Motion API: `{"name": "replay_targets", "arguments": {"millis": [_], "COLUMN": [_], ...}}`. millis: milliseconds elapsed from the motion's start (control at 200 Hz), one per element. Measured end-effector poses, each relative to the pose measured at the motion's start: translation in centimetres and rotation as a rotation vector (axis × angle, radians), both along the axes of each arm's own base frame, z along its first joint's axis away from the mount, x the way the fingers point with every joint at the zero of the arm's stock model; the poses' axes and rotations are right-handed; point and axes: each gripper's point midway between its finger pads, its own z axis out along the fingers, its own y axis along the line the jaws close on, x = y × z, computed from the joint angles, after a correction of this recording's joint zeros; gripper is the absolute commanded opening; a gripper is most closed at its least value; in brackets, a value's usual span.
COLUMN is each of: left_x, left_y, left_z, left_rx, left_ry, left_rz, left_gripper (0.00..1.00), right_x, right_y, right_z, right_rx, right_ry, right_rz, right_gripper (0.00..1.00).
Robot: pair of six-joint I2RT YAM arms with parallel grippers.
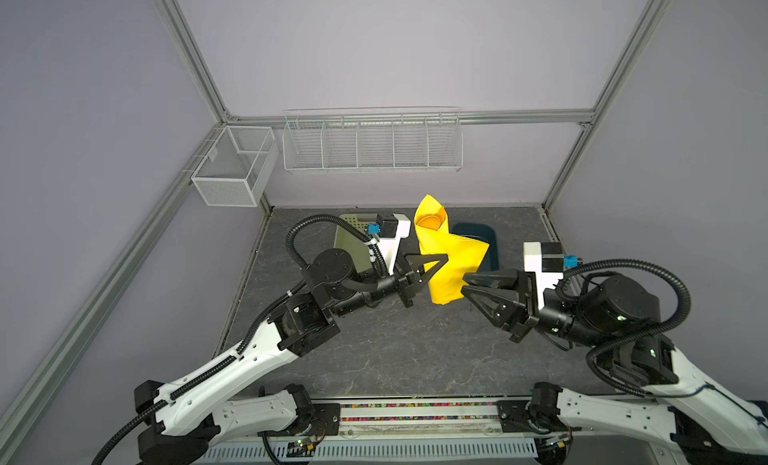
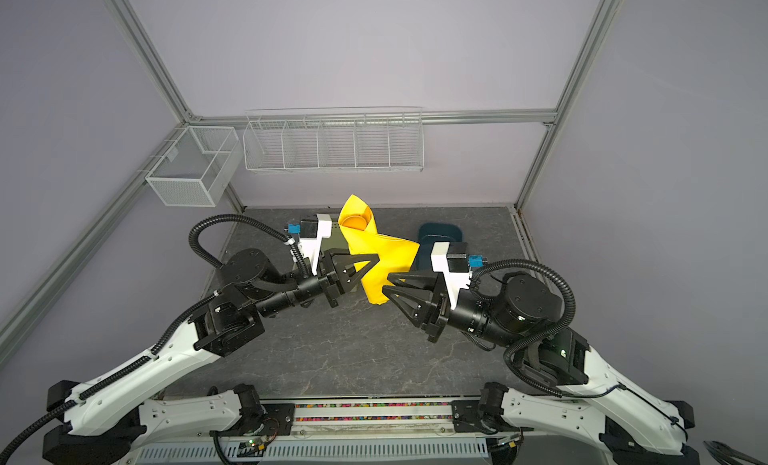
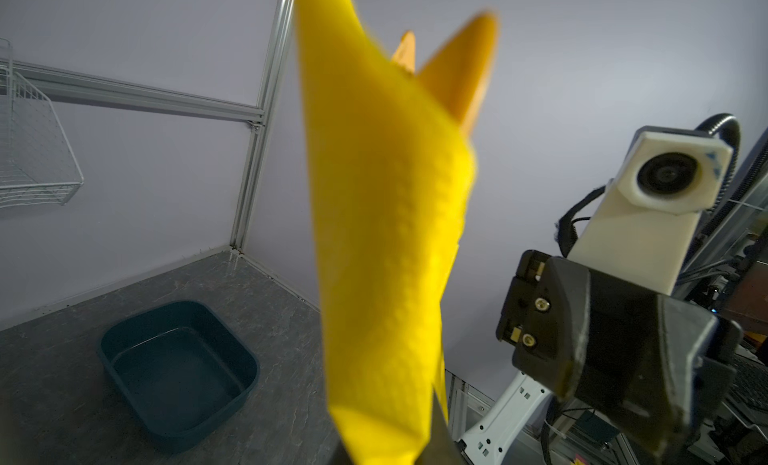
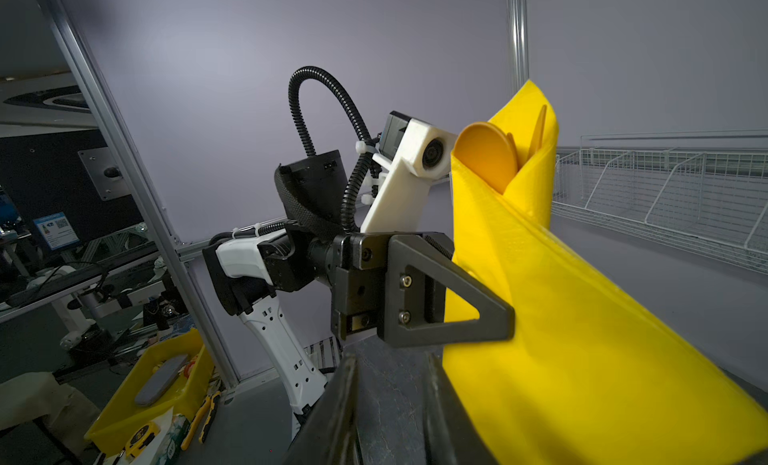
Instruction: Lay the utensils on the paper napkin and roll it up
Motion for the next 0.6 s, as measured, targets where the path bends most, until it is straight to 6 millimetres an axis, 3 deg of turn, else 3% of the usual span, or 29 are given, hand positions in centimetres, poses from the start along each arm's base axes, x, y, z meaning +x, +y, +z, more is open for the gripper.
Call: {"name": "replay_targets", "arguments": {"millis": [175,600], "left_x": [-1.2,-3.3], "left_y": [-0.3,-0.8], "left_z": [0.3,1.4], "left_rx": [-0.008,-0.049], "left_ry": [-0.014,-0.039], "left_rz": [-0.069,-0.201], "left_gripper": [0.0,0.0], "right_x": [1.4,1.4], "right_y": [0.1,-1.7], "right_z": [-1.7,-1.6], "right_rx": [-0.062,-0.055], "right_ry": [0.028,0.029], "right_rz": [-0.071,-0.115], "right_gripper": [0.34,0.38]}}
